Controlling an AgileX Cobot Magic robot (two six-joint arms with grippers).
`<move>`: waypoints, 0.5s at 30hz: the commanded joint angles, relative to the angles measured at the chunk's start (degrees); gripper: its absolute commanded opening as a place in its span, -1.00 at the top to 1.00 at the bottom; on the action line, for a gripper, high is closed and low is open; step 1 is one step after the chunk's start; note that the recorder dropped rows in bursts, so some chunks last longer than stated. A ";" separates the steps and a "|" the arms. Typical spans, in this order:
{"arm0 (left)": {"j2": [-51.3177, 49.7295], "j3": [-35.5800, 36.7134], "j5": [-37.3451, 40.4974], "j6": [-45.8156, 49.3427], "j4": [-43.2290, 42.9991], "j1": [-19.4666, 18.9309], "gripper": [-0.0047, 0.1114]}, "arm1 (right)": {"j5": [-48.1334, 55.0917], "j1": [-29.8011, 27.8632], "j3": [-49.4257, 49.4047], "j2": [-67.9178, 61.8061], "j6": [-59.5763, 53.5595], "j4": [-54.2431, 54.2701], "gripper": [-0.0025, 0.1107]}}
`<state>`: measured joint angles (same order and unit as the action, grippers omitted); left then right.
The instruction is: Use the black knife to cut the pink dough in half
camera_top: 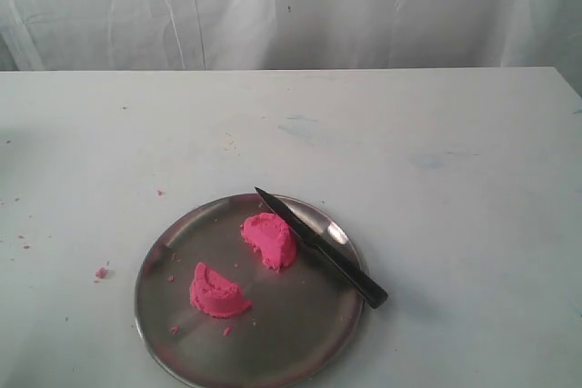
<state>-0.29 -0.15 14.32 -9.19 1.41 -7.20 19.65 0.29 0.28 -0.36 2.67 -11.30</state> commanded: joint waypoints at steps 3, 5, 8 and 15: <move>0.29 0.15 -1.56 0.21 0.48 -0.11 0.92 | -0.37 -0.29 -0.28 0.36 -0.32 -0.09 0.96; 0.29 0.15 -1.84 0.21 0.48 -0.11 0.92 | -0.37 -0.29 -0.28 0.36 -0.32 -0.09 0.96; 0.29 0.15 -1.84 0.21 0.48 -0.11 0.92 | -0.37 -0.29 -0.28 0.36 -0.32 -0.09 0.96; 0.29 0.15 -2.12 0.31 0.48 -0.11 0.92 | -0.37 -0.29 -0.28 0.36 -0.32 -0.09 0.96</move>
<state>-0.29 -0.15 12.74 -9.19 1.41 -7.20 19.65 0.29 0.28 -0.36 2.55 -11.30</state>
